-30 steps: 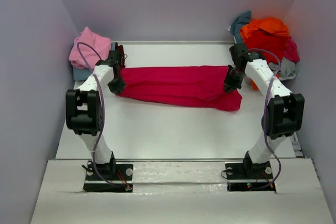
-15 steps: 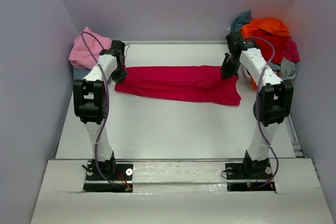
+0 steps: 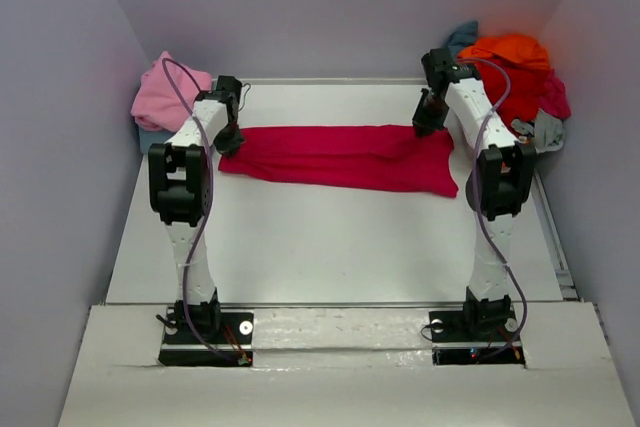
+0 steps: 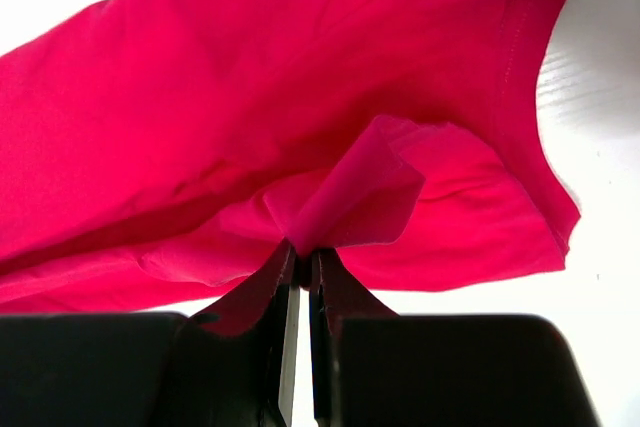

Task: Fold and stack the t-shirts
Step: Fold the other side of the tshirt into a rectangle

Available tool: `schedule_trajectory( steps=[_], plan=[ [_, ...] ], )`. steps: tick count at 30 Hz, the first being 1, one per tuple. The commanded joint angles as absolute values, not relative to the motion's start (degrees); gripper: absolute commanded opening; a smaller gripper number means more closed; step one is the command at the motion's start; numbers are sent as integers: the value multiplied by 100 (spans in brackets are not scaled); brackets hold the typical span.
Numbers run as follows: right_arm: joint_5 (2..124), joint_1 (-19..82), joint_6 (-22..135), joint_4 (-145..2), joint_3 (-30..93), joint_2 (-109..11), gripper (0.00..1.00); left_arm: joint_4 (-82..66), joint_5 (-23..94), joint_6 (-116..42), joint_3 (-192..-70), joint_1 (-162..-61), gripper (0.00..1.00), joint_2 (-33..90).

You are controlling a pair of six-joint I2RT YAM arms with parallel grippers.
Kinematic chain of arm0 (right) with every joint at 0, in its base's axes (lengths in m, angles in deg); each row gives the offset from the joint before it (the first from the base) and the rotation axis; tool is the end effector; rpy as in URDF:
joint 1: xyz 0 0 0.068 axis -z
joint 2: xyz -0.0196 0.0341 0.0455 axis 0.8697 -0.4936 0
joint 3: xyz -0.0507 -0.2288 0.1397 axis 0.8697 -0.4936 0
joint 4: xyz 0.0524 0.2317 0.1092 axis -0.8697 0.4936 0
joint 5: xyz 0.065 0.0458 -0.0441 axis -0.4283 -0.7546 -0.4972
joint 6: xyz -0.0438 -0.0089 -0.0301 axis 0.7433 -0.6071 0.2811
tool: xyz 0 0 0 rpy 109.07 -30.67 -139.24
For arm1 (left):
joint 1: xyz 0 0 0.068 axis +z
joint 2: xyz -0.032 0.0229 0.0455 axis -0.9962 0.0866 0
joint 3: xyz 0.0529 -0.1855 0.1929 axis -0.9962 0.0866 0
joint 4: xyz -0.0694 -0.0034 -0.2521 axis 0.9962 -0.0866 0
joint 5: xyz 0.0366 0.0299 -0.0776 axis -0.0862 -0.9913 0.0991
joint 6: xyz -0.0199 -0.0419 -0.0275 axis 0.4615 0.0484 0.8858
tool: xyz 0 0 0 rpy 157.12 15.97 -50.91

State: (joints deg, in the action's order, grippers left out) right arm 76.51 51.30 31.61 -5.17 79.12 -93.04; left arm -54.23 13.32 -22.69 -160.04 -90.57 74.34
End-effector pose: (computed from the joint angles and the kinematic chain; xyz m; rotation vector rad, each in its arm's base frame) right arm 0.4525 0.0692 0.2789 0.5649 2.7059 0.0568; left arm 0.4537 -0.0354 0.2131 -0.5410 2.5868 0.1431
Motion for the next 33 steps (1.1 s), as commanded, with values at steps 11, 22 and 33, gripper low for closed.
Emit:
schedule_trajectory(
  steps=[11, 22, 33],
  plan=[
    [7655, 5075, 3220, -799, 7956, -9759, 7, -5582, 1014, -2276, -16028, -9101, 6, 7574],
    [7655, 5075, 3378, -1159, 7694, -9708, 69, -5450, 804, -2179, -15589, -9153, 47, 7302],
    [7681, 5075, 3422, -1037, 7728, -9427, 76, -5555, 452, -1986, -15474, -9320, 70, 6784]
  ],
)
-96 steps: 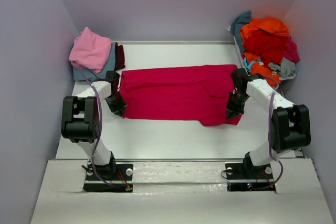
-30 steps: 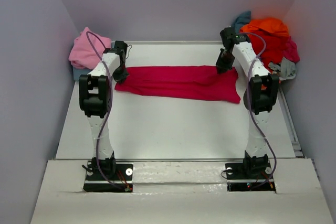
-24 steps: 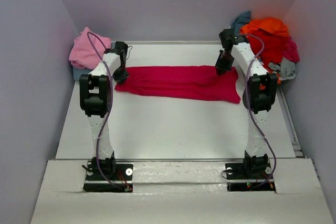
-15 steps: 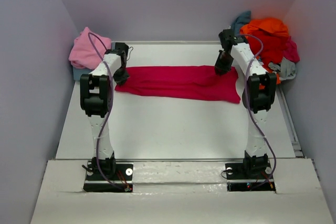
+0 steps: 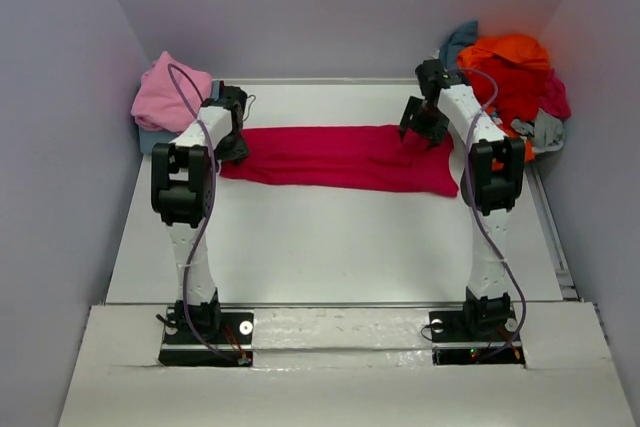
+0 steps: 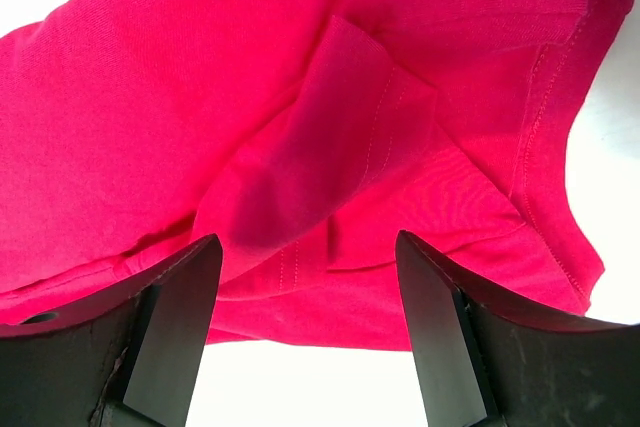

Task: Fold and stack the t-shirts
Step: Fold the other side of the tshirt into a rectangle

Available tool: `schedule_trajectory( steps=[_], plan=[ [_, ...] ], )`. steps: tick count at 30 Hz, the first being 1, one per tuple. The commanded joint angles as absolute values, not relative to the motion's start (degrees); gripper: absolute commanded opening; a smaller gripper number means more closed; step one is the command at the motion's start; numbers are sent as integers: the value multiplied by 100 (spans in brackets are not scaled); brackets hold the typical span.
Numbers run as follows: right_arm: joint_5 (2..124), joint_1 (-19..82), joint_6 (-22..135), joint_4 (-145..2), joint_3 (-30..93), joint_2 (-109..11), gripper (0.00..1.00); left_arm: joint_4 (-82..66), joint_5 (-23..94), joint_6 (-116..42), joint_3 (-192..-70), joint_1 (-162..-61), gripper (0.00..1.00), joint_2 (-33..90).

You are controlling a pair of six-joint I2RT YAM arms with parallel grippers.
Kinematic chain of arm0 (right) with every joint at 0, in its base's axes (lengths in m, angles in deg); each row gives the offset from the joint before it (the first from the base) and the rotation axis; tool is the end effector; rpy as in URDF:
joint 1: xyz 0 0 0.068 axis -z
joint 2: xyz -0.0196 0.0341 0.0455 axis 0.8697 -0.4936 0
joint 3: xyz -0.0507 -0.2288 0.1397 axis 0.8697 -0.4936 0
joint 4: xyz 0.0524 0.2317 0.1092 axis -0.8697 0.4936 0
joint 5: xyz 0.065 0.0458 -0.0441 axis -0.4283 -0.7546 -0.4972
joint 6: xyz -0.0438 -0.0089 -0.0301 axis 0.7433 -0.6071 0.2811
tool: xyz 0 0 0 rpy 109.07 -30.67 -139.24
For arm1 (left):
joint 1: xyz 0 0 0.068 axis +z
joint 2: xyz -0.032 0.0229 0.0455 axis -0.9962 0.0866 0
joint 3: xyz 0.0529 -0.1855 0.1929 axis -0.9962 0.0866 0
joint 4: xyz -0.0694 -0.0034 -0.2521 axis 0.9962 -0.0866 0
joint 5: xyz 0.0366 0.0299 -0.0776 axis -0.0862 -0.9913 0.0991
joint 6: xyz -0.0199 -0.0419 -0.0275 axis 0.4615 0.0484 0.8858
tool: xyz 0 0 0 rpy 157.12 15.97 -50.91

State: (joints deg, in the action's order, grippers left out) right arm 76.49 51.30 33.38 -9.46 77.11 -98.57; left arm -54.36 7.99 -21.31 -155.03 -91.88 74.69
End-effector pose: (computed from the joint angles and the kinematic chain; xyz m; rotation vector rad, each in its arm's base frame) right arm 0.4711 0.0722 0.2284 0.5293 2.7674 0.0226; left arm 0.4410 -0.0412 0.1858 -0.5596 2.6355 0.2916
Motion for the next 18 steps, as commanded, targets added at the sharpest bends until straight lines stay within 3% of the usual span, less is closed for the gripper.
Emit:
schedule_trajectory(
  steps=[1, 6, 18],
  plan=[
    [7698, 5075, 3414, -1002, 7728, -9382, 76, -5555, 417, -1977, -15491, -9320, 70, 6731],
    [7707, 5075, 3396, -852, 7448, -8996, 76, -5696, 293, -1942, -15606, -9504, 70, 6547],
    [7602, 5023, 3212, -1239, 5321, -7695, 73, -5758, 504, -2003, -15193, -9865, 70, 6458]
  ],
)
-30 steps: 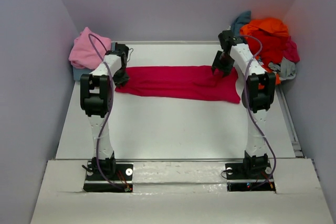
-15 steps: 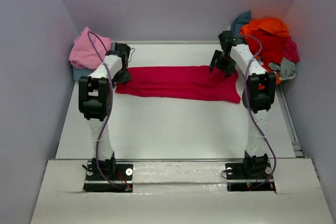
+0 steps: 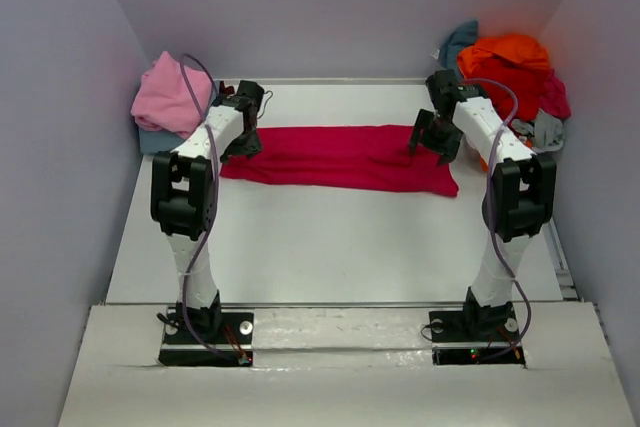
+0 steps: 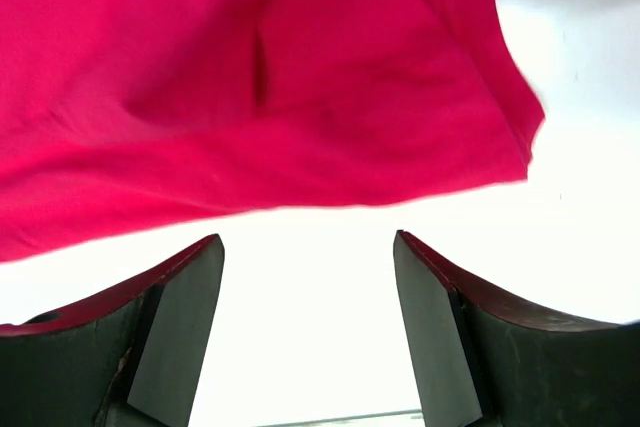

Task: Fold and stack the t-shirts
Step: Fold the other side of the tshirt into a rectangle

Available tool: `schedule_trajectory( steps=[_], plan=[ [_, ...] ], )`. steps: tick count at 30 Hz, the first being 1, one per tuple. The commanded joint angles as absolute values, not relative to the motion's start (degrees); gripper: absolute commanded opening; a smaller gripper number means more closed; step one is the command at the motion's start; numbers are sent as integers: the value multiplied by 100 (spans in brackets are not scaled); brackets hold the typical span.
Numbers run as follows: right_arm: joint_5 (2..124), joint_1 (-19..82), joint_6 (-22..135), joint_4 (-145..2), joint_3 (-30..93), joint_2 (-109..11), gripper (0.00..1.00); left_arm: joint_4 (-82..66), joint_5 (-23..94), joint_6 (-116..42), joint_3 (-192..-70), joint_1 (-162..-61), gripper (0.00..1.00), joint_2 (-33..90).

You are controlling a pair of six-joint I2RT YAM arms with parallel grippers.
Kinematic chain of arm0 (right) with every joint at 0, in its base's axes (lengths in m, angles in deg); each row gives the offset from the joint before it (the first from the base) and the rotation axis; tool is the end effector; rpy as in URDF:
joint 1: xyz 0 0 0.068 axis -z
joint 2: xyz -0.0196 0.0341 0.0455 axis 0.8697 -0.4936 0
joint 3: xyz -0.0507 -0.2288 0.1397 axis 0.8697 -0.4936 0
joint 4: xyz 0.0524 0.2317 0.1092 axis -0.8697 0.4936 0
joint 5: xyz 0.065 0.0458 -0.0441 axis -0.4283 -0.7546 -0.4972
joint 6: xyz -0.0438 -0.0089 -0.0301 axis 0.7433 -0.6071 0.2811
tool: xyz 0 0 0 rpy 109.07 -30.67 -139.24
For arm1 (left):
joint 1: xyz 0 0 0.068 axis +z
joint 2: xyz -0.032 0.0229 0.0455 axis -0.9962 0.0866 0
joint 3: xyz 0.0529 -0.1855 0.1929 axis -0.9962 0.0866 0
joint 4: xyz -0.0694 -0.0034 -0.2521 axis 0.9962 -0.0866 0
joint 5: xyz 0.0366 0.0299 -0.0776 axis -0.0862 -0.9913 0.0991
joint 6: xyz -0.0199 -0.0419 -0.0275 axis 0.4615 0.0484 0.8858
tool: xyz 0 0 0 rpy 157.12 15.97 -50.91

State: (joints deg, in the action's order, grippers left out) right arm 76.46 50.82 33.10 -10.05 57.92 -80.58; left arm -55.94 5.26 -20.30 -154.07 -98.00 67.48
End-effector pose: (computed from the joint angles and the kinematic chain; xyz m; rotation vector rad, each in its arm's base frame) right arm 0.4003 0.0643 0.2660 0.5255 2.7786 0.0212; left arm 0.4175 -0.0825 0.2325 -0.4573 2.5533 0.2654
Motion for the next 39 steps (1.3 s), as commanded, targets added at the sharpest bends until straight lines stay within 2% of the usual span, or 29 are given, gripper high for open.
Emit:
schedule_trajectory(
  steps=[1, 8, 25, 32, 39],
  plan=[
    [7585, 5023, 3203, -1291, 5242, -7660, 71, -5705, 556, -2003, -15097, -9918, 70, 6467],
    [7453, 5023, 3115, -1432, 4889, -7536, 64, -5485, 882, -2065, -14982, -9918, 70, 6607],
    [7409, 4970, 3176, -1476, 4810, -7580, 63, -5151, 1119, -2126, -15211, -9804, 70, 7478],
    [7356, 4970, 3159, -1634, 4766, -7712, 63, -5125, 1322, -2056, -14719, -9751, 70, 7214],
    [7250, 4970, 3220, -1810, 5143, -8414, 60, -5230, 1296, -2074, -14437, -9751, 69, 6915]
  ],
)
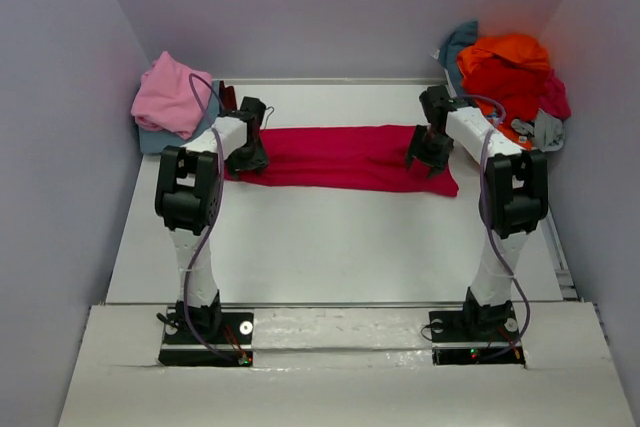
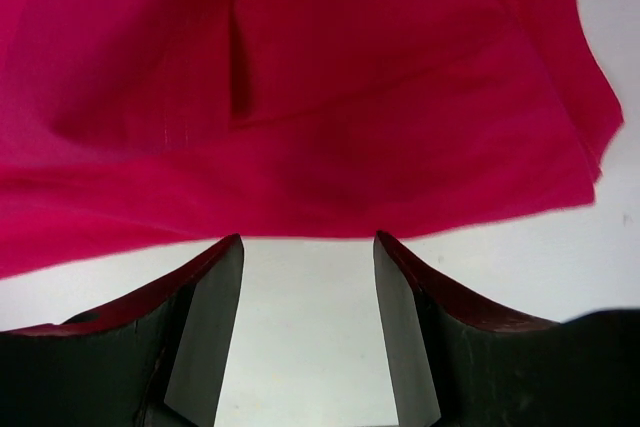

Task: Fold and stack the t-shirts
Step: Fold the other side of the tshirt into a rectangle

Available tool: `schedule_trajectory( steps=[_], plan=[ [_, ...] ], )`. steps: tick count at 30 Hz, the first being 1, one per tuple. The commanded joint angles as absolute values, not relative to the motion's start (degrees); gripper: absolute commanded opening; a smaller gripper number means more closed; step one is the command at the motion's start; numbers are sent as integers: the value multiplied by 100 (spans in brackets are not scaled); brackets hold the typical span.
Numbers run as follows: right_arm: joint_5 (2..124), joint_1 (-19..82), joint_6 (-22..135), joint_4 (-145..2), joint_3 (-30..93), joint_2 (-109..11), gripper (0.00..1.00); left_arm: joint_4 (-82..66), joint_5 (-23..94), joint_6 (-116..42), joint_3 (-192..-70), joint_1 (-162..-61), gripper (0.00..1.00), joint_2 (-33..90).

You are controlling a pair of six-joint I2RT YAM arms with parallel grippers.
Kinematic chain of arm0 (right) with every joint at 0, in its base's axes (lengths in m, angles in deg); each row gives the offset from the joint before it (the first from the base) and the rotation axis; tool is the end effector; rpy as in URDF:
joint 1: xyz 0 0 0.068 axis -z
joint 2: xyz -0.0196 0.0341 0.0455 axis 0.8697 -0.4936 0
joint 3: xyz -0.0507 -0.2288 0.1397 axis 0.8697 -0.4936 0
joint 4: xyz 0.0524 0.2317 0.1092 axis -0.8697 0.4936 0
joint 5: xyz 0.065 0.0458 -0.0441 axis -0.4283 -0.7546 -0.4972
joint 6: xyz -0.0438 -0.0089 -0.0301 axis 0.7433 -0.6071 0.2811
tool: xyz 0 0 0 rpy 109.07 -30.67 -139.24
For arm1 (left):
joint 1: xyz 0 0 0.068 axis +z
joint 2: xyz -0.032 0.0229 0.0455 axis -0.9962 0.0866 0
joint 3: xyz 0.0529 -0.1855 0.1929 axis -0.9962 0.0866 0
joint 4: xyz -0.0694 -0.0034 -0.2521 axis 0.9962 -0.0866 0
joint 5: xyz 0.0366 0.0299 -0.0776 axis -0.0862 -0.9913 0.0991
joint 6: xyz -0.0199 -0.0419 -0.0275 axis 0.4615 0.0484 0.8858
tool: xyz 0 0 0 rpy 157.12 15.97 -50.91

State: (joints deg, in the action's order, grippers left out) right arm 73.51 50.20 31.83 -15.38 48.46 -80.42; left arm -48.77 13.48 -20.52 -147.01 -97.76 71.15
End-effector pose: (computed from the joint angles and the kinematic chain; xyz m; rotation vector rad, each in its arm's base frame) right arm 0.3903 0.0688 0.2232 0.5438 2.8590 0.0630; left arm 0.4175 -0.0857 0.1746 -0.4242 2.6750 0.1244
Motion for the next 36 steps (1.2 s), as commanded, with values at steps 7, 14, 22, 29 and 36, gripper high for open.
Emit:
schedule_trajectory(
  steps=[7, 14, 22, 29, 36],
  plan=[
    [7180, 4970, 3317, -1740, 5847, -9311, 41, -5406, 1357, -2100, -14489, -9751, 69, 6757],
    [7154, 4970, 3290, -1556, 6506, -9619, 36, -5626, 1541, -2144, -14420, -9751, 69, 6547],
    [7030, 4918, 3378, -1064, 7262, -9681, 36, -5678, 1629, -2170, -14270, -9751, 69, 6423],
    [7181, 4917, 3317, -1519, 5684, -8899, 38, -5749, 1647, -2214, -14358, -9751, 69, 6449],
    [6916, 4917, 3255, -1854, 5311, -9039, 38, -5740, 1585, -2302, -14235, -9751, 69, 6432]
  ],
)
